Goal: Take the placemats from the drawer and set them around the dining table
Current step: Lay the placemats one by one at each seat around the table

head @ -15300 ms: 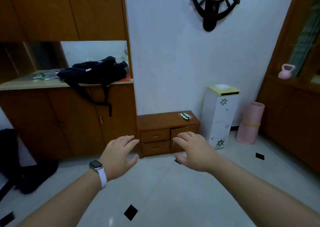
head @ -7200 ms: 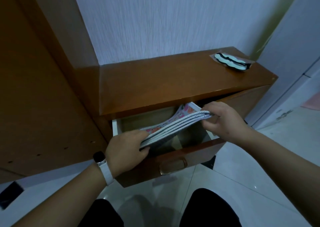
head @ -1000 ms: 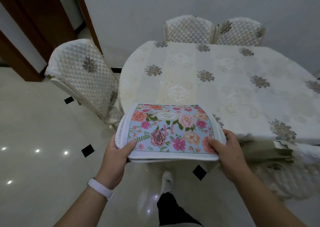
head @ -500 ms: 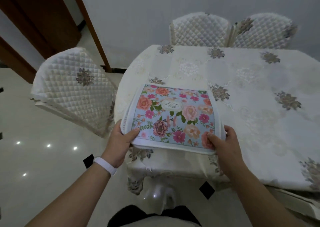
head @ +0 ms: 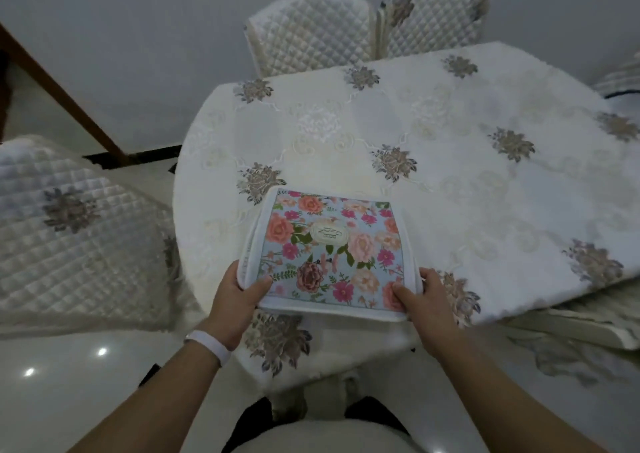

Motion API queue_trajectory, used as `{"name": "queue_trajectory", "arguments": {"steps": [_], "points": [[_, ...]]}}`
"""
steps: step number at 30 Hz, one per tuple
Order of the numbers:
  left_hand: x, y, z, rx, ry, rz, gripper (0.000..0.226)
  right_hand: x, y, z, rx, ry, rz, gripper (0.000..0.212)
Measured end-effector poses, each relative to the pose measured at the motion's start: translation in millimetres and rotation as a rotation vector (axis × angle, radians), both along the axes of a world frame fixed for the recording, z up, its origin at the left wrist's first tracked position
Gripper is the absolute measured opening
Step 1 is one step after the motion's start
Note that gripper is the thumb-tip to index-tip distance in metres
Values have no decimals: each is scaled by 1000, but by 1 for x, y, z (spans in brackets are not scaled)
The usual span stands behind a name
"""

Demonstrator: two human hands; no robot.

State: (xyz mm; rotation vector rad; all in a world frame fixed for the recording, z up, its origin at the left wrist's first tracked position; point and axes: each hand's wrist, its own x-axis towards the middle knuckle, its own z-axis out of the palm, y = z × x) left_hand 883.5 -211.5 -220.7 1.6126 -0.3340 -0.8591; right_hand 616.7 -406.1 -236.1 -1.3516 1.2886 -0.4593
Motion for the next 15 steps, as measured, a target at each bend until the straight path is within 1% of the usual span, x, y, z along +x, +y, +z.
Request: {"name": "queue_trajectory", "arguments": {"steps": [3, 6, 11, 15], "points": [[15, 4, -19, 40, 13, -62, 27, 4, 27, -14, 9, 81, -50, 31], [26, 12, -38, 159, 15, -154, 31, 11, 54, -21, 22, 147, -81, 33], [41, 19, -54, 232, 86, -181, 28, 22, 80, -24, 80, 164, -176, 38], [53, 17, -55, 283, 34, -267, 29, 23, 83, -21, 80, 227, -193, 36]]}}
